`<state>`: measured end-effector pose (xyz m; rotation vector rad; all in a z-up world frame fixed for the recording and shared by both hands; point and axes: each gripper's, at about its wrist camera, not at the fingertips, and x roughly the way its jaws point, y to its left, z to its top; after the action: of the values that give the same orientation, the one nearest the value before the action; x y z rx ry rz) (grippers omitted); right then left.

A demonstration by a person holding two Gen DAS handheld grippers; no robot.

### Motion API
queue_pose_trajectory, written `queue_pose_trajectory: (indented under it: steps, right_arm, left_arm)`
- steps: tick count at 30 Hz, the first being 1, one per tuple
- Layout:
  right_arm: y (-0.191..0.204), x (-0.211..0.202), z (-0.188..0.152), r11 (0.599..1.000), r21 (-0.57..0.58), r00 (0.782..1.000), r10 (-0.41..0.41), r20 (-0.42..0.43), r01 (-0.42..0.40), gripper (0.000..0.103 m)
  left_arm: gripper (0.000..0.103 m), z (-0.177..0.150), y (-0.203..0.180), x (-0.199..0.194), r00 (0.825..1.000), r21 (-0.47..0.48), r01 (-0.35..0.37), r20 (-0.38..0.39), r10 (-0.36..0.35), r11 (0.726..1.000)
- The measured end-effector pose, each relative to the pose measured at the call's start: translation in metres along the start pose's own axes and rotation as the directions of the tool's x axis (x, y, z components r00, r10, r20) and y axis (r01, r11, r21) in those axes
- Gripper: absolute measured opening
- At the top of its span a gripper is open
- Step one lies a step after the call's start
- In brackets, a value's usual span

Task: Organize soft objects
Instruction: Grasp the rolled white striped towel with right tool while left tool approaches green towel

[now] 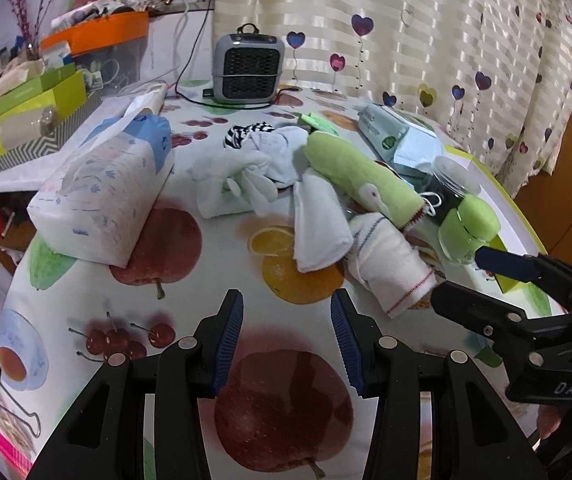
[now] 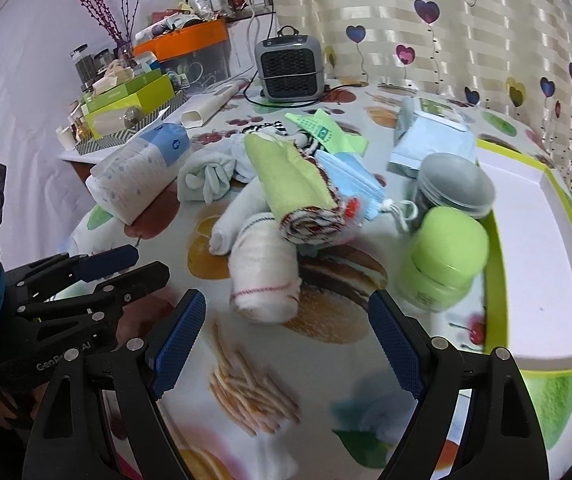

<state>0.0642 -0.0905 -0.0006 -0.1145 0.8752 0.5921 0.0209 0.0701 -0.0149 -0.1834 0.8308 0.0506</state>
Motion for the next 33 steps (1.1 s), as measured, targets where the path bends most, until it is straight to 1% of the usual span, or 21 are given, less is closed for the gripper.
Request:
queue_pose_trajectory:
  steps: [5, 8, 10, 12, 13, 19, 20, 21, 23, 26, 31, 33]
  right_arm:
    - [0.001, 0.016, 0.006, 1.000, 0.008, 0.999, 0.027, -0.021, -0.027, 0.072]
    - [0.001, 0.026, 0.008, 0.999, 0.016, 0.999, 0.040, -0.034, -0.040, 0.071]
    - [0.002, 0.031, 0.009, 0.999, 0.014, 0.998, 0.046, -0.040, -0.046, 0.069]
    - [0.001, 0.037, 0.010, 0.999, 0.013, 0.997, 0.052, -0.050, -0.051, 0.061]
    - [0.000, 0.039, 0.010, 0.998, 0.013, 0.997, 0.054, -0.055, -0.053, 0.060]
    - [-0.003, 0.050, 0.010, 0.997, 0.017, 0.994, 0.079, -0.075, -0.078, 0.059]
    - [-0.002, 0.051, 0.010, 0.996, 0.012, 0.993, 0.090, -0.077, -0.089, 0.055]
    - [-0.002, 0.051, 0.010, 0.995, 0.008, 0.992, 0.103, -0.077, -0.102, 0.046]
    - [0.000, 0.050, 0.009, 0.995, -0.015, 0.993, 0.092, -0.073, -0.094, 0.046]
    - [-0.001, 0.047, 0.006, 0.994, -0.021, 0.991, 0.108, -0.073, -0.110, 0.046]
    - [-0.009, 0.032, -0.004, 0.992, -0.001, 0.990, 0.125, -0.059, -0.125, 0.046]
    - [-0.013, 0.023, -0.007, 0.993, 0.002, 0.991, 0.120, -0.052, -0.120, 0.046]
  left_arm:
    - [0.045, 0.005, 0.006, 0.003, 1.000, -0.010, 0.013, 0.006, -0.013, 1.000]
    - [0.045, 0.007, 0.008, 0.005, 1.000, -0.012, 0.018, 0.009, -0.018, 1.000]
    - [0.045, 0.010, 0.009, 0.006, 1.000, -0.014, 0.024, 0.012, -0.024, 1.000]
    - [0.045, 0.013, 0.009, 0.007, 0.999, -0.016, 0.032, 0.013, -0.032, 0.999]
    - [0.045, 0.014, 0.010, 0.008, 0.999, -0.017, 0.032, 0.015, -0.032, 0.999]
    - [0.045, 0.019, 0.010, 0.014, 0.999, -0.027, 0.039, 0.013, -0.038, 0.999]
    - [0.045, 0.020, 0.010, 0.014, 0.999, -0.029, 0.041, 0.012, -0.041, 0.999]
    - [0.045, 0.021, 0.009, 0.015, 0.999, -0.031, 0.045, 0.010, -0.045, 0.999]
    - [0.045, 0.023, 0.008, 0.016, 0.999, -0.030, 0.049, 0.011, -0.049, 0.998]
    - [0.045, 0.025, 0.005, 0.016, 0.998, -0.030, 0.059, 0.015, -0.058, 0.998]
    - [0.045, 0.031, -0.004, 0.016, 0.995, -0.027, 0.100, 0.018, -0.099, 0.995]
    - [0.045, 0.033, -0.008, 0.018, 0.992, -0.032, 0.129, 0.013, -0.129, 0.991]
